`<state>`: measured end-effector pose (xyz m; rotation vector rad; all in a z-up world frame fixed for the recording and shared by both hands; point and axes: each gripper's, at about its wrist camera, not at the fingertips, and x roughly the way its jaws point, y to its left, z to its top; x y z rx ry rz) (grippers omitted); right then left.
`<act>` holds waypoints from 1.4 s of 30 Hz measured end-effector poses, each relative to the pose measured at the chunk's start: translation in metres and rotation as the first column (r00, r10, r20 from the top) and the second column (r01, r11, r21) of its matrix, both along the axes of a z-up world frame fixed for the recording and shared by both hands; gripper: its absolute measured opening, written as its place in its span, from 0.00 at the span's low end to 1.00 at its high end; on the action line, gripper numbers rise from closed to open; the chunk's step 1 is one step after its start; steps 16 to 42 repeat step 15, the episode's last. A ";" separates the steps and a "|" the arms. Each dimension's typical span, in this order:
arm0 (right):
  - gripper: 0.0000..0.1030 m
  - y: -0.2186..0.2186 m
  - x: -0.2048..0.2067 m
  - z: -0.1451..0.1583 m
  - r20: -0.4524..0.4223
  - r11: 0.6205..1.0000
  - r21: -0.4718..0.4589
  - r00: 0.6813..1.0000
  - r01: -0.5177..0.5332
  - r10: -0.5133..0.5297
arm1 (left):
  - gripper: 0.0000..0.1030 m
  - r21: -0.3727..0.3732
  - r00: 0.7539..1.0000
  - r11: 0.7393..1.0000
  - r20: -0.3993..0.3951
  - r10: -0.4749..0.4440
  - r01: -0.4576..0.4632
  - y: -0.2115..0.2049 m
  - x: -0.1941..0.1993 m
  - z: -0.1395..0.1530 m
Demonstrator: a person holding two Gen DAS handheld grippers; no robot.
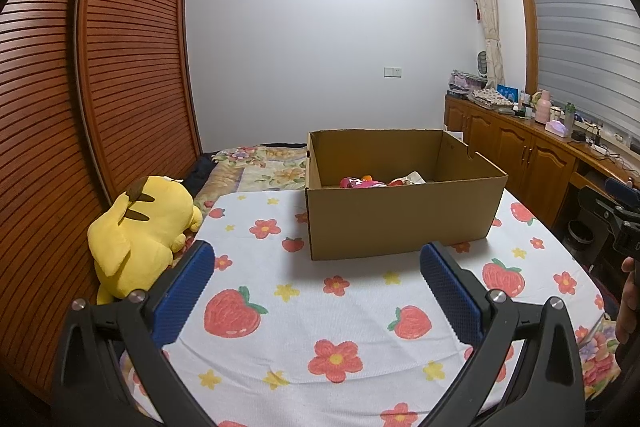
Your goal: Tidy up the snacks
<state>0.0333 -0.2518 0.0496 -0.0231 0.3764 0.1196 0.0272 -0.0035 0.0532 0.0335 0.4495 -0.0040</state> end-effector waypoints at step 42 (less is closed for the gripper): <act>1.00 0.000 0.000 0.000 -0.001 1.000 0.000 1.000 0.000 0.000 | 1.00 0.000 1.000 1.000 -0.002 0.000 0.000 0.001 0.000 -0.001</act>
